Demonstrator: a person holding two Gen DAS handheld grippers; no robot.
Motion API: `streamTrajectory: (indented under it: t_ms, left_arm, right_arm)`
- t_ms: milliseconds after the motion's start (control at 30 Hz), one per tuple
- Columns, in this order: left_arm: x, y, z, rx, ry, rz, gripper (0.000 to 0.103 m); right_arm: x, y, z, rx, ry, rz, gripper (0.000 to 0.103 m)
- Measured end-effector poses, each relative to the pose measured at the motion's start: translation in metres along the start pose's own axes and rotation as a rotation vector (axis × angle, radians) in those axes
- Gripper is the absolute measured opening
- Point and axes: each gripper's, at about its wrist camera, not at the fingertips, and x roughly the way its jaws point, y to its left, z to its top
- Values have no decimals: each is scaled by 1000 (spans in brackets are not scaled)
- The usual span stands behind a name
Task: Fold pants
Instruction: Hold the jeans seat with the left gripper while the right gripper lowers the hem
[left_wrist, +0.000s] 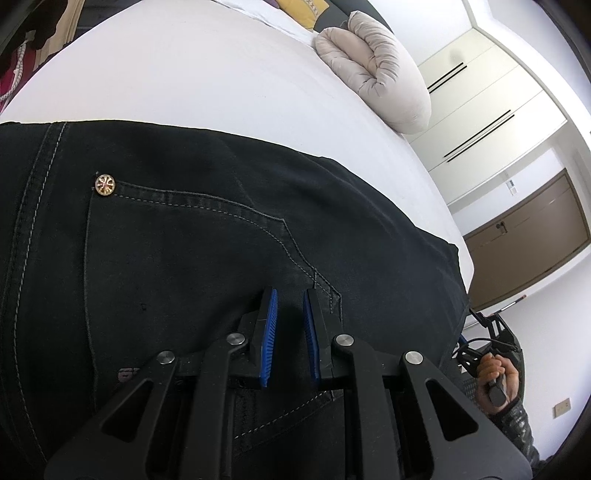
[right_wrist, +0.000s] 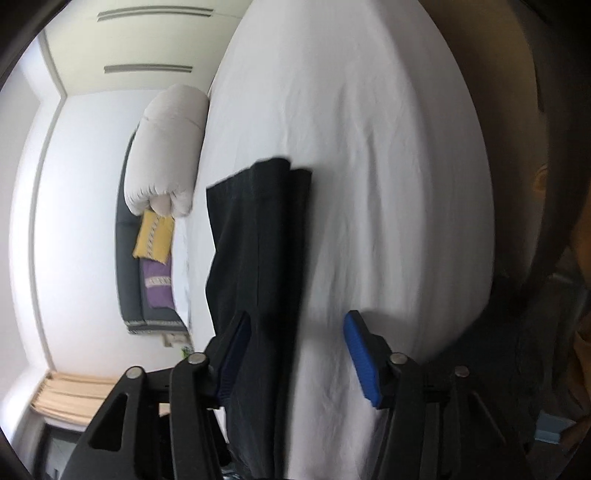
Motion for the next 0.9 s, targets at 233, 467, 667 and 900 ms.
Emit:
streamTrajectory:
  t_ms: [233, 467, 667, 900]
  left_arm:
    - [-3, 2, -2, 3, -1, 8, 15]
    - [-4, 1, -2, 5, 0, 18, 15]
    - [-4, -1, -3, 6, 0, 17, 15]
    - [-4, -1, -3, 4, -1, 17, 15]
  right_arm:
    - [-9, -2, 29, 32, -66, 90, 55]
    - [0, 21, 41, -35, -56, 113, 54]
    - [21, 25, 50, -37, -32, 117, 34]
    - [32, 28, 60, -58, -35, 83, 11]
